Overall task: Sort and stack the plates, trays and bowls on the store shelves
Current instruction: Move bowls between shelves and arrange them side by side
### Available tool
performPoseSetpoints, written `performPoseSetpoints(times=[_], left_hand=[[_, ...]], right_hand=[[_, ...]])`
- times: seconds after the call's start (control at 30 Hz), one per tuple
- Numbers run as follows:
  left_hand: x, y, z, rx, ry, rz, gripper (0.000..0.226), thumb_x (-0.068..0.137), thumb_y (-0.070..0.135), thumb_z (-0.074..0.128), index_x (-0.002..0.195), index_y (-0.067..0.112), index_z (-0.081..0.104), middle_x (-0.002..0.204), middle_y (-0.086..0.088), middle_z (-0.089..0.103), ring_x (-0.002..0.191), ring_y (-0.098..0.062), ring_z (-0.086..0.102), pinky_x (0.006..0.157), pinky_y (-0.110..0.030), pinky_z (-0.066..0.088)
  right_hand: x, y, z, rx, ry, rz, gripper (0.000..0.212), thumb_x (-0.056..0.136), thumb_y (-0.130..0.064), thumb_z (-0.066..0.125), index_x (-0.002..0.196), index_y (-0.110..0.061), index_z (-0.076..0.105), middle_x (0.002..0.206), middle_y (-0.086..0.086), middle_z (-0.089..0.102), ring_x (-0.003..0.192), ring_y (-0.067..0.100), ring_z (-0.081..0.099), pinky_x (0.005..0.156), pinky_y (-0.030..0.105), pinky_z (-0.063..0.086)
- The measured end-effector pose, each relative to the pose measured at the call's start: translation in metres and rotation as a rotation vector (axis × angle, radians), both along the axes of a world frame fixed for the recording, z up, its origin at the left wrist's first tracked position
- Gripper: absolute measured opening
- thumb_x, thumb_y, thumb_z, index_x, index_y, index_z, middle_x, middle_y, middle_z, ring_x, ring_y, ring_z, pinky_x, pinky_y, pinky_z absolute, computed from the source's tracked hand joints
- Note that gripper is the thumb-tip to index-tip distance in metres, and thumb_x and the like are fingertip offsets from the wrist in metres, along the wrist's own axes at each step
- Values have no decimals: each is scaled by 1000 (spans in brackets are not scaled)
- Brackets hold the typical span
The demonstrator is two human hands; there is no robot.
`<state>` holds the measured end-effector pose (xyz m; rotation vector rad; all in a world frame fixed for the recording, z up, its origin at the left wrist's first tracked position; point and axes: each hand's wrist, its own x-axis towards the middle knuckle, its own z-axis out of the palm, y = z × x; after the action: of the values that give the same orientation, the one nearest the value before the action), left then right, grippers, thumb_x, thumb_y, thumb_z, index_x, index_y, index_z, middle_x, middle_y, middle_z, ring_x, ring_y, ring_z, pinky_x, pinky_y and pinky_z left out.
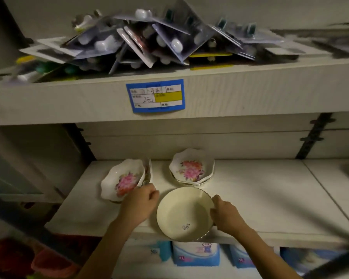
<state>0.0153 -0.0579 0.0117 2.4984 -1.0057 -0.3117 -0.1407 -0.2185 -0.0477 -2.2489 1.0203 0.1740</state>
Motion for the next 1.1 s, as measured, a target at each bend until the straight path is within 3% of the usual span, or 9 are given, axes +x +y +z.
performPoseSetpoints(times=[0.1,0.27,0.37,0.5,0.7,0.83,0.9,0.97,1.1], left_hand=[[9,-30,-9,-25,124,-39,26,93,25,44,69,17,51,84,-13,70,73,-24,62,72,-35,50],[23,-84,-31,90,127,-23,41,95,32,36,94,-1,60,101,-22,68,91,-37,65,82,-39,52],[33,-106,-42,184,86,8,50,96,37,32,108,-3,59,110,-24,66,100,-38,64,88,-36,49],[45,-119,-51,266,24,15,52,96,40,33,111,-2,60,118,-22,63,110,-35,59,89,-34,46],[53,-129,-47,431,-73,-4,41,94,33,39,117,5,57,126,-14,59,116,-28,56,91,-31,45],[57,-136,-41,441,-73,-9,31,92,23,43,115,8,58,124,-12,60,113,-27,57,89,-33,47],[58,-135,-41,438,-44,-13,34,91,29,46,115,8,58,122,-12,61,111,-27,59,87,-33,48],[58,-133,-43,424,13,-5,38,88,36,51,112,7,59,115,-13,65,104,-28,63,82,-32,49],[59,-133,-42,449,22,-3,33,89,26,48,108,2,60,113,-14,65,102,-27,63,78,-30,48]], right_hand=[[-30,-10,6,-12,-38,-90,25,96,-15,42,120,-13,40,110,15,65,77,23,60,66,24,52],[-81,-28,16,-104,-90,-296,18,94,-14,39,112,-13,43,82,10,70,62,23,60,65,35,51],[-98,-34,19,-111,-93,-355,17,96,-15,38,113,-16,41,73,1,66,58,12,60,53,20,46],[-113,-38,24,-94,-90,-414,13,97,-16,39,108,-23,35,65,-10,57,55,5,58,43,14,39],[-117,-47,26,-92,-69,-452,25,97,-16,38,123,-14,39,70,-4,59,53,4,56,41,14,37],[-116,-50,29,-92,-83,-453,26,97,-16,38,124,-14,39,72,-1,61,51,4,55,38,11,37],[-115,-51,30,-87,-81,-454,26,98,-17,38,123,-15,39,74,0,62,53,4,55,38,12,36],[-115,-50,30,-83,-81,-452,25,98,-17,37,122,-15,39,73,-1,62,54,5,56,40,12,36],[-118,-47,29,-96,-82,-453,24,98,-17,37,122,-14,40,71,-4,61,58,8,60,47,14,41]])
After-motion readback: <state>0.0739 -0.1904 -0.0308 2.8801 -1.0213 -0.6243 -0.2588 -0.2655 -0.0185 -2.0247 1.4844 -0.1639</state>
